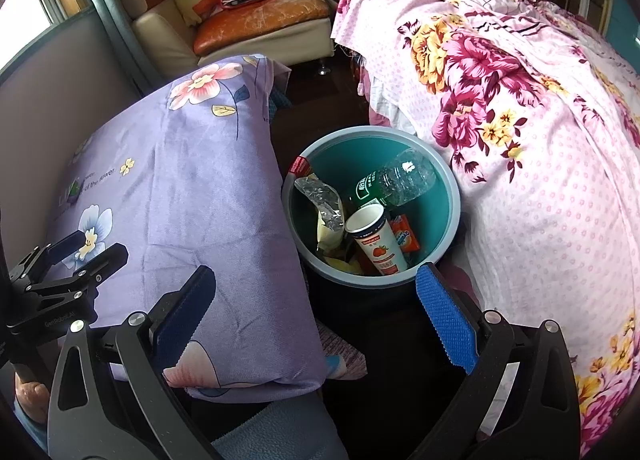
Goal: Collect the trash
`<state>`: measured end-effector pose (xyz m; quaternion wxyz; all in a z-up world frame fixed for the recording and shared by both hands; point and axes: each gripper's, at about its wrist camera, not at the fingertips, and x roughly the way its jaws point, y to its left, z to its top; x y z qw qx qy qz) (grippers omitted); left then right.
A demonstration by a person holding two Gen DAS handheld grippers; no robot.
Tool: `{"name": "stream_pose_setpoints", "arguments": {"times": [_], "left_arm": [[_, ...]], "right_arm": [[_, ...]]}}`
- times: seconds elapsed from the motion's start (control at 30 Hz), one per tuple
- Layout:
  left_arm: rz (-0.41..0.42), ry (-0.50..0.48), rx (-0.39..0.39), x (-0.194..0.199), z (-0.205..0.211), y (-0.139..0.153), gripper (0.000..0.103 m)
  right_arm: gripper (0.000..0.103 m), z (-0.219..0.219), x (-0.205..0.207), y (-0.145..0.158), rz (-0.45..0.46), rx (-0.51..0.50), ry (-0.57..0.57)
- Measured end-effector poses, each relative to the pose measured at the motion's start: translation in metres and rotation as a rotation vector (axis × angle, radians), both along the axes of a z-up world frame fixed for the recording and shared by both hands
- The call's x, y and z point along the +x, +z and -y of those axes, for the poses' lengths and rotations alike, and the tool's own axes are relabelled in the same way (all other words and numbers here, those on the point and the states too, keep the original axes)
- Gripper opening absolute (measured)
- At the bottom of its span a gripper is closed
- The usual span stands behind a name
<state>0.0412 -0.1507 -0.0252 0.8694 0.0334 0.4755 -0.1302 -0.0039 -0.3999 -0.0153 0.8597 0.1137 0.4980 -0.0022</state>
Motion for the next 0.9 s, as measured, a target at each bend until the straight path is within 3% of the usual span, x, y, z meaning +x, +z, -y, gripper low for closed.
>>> {"name": "stream_pose_setpoints", "arguments": {"times": [0.9], "left_arm": [[-0.012, 0.021, 0.020, -0.0040, -0.0022, -0.0058, 0.099]], "right_arm": [[0.096, 0.0007, 0.0018, -0.0023, -0.007, -0.004, -0.008]]}}
